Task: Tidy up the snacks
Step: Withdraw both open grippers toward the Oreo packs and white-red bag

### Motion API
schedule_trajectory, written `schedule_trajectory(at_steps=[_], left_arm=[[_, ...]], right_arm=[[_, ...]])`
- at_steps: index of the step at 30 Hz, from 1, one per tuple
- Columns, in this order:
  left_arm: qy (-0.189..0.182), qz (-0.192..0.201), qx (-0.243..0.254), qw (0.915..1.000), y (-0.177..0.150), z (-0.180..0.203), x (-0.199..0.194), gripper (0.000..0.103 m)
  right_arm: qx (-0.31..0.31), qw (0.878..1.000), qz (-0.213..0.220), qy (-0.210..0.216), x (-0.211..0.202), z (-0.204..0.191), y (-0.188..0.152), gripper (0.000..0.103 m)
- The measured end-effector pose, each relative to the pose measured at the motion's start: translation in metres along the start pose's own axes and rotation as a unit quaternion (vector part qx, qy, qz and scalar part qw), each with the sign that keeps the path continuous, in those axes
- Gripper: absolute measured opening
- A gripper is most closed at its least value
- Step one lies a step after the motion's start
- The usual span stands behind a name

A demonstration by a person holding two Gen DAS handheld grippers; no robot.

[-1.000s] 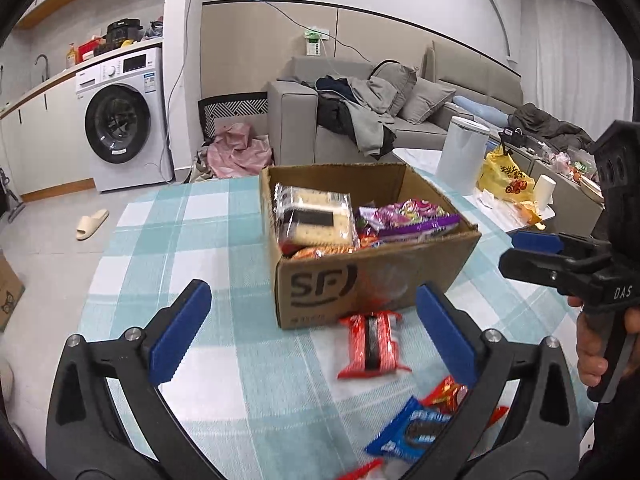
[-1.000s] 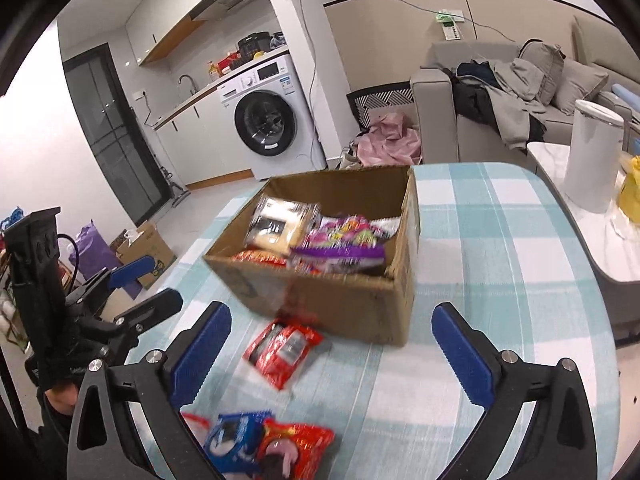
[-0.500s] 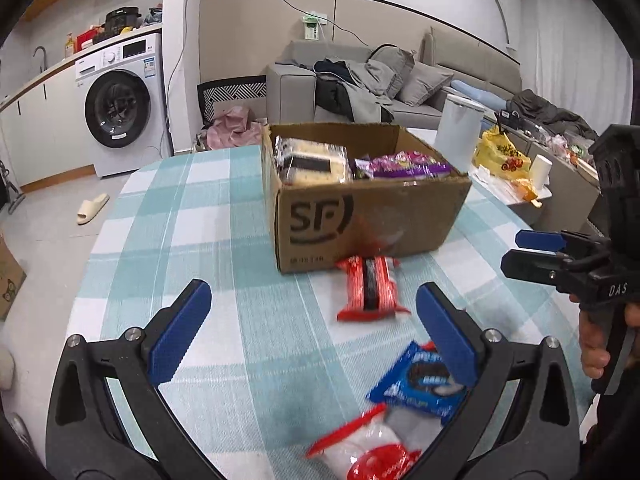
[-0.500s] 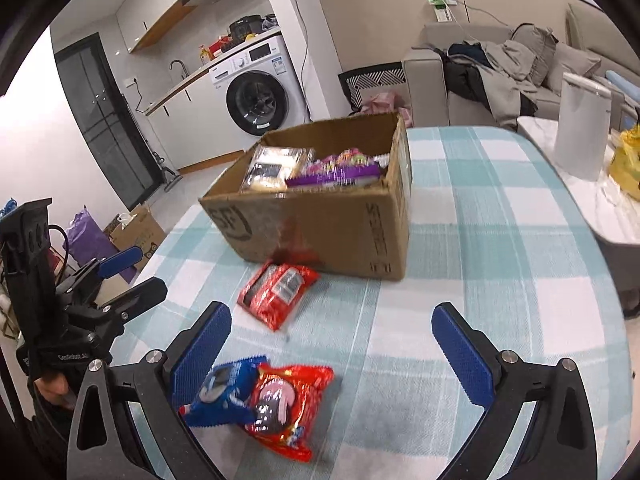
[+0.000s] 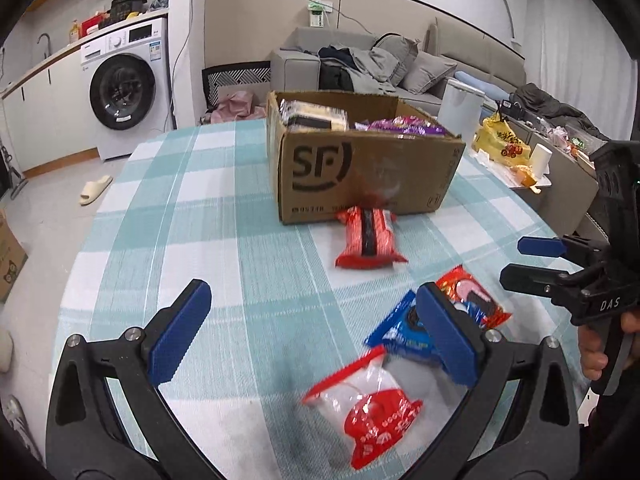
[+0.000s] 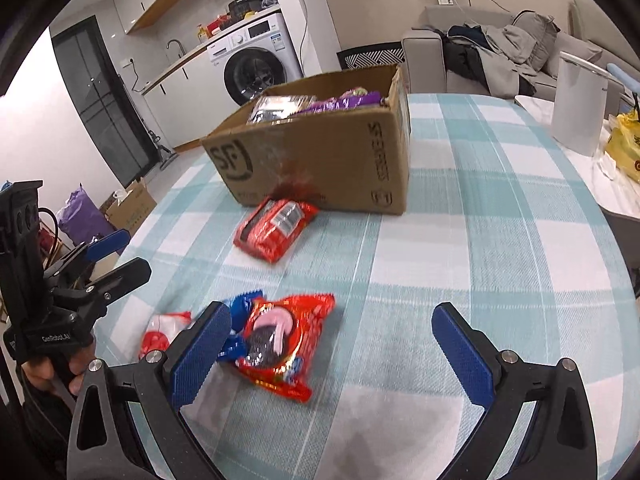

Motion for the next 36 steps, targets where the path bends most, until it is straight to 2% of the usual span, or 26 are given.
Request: schedule_trajectory(at_steps=[7,14,21,36], left_arm=[[-0.002,-0.031,-0.018,0.9993,-0.022,-0.002,0.005,0.102],[0.011,-0.055,0.001,0.9984,-0.035,0.003,0.011,0.102],[0.008,-0.075,0.006,0.9971,-0.046,0.007,0.017,0.102],[-0.035,-0.097,-0.004,0.9947,-0.052,0.010,0.013,0.102]], right_arm=[[-0.008,1.000,-0.019,-0.008,0.012,-0.001,-0.012,0.102],[-0.019,0.999,-0.033,-0.013,0.024,-0.010,-0.017,0.102],[-0.043,0.998,-0.044,-0.015,0.034,-0.023,-0.023,0.102],[-0.063,0.996,-0.042,-0.048,0.028,-0.014,-0.024,0.102]])
Point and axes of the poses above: each gripper's, at about its wrist camera, not at the fingertips, and x roughly the way its jaws point, z to its right, y to its top, the point moved 2 cm from there along x, roughly the way its jaws point, and after that the axes turned 9 degrees about x, right-handed, at the moved point
